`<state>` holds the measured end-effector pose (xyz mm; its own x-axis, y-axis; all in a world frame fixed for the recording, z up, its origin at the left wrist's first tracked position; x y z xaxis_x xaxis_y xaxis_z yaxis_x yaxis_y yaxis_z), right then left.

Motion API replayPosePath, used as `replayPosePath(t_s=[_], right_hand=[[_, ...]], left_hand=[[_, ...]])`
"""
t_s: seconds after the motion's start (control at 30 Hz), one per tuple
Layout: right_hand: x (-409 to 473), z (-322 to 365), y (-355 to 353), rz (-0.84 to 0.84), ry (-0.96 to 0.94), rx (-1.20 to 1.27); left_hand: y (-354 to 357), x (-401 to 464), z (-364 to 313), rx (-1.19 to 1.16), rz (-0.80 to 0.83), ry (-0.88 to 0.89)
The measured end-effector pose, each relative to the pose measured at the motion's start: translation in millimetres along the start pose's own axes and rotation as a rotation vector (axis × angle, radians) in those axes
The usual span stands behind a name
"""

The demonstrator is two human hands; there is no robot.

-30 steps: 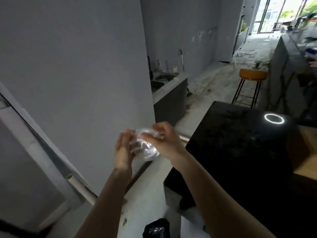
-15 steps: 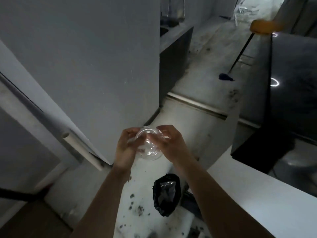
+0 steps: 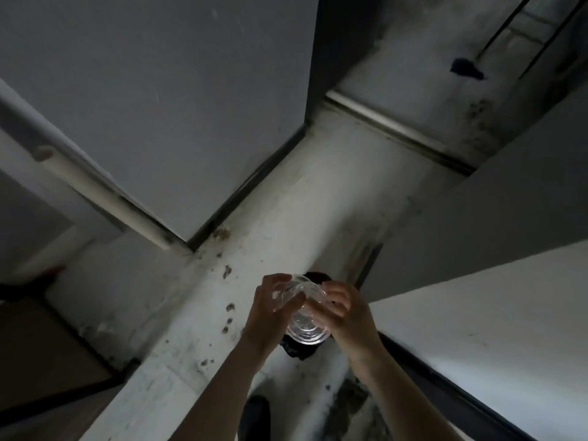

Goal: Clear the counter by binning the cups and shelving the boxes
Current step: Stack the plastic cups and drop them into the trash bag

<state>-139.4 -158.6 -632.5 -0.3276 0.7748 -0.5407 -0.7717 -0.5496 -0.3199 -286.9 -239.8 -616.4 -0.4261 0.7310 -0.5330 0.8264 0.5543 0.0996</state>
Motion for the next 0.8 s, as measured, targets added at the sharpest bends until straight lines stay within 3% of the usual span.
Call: replayPosePath(t_s=[0.17, 0.27, 0.47, 0.7, 0.8], right_hand=[[52.9, -115.0, 24.1, -0.019, 0.055, -0.077], [78.8, -172.6, 42.7, -0.05, 0.077, -0.136], [121.2, -232.5, 77.2, -0.087, 0.115, -0.306], [114.4, -221.1, 67.4, -0.143, 0.118, -0.547], [86.8, -189.1, 57.3, -0.049, 0.11, -0.644]], left_hand=[[5.3, 50.7, 108.8, 0.046, -0.011, -0.08], [15.5, 70.7, 145.4, 0.089, 0.078, -0.075], [-15.2, 128.3, 265.3, 0.314, 0.068, -0.238], [-34.8, 121.2, 268.4, 0.492, 0.09, -0.241], [-35.8, 101.8, 232.8, 0.648, 0.127, -0.219]])
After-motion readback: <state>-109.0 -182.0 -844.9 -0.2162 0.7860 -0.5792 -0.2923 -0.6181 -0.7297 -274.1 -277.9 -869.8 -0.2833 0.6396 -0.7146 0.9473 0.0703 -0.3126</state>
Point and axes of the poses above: each hand's wrist, its own x-axis towards the middle knuckle, its own y-axis out of the palm, z = x × y, the point moved 9 cm from there along x, towards the middle knuckle, and after that the axes turned 14 degrees about -x, right-handed, at the moved point
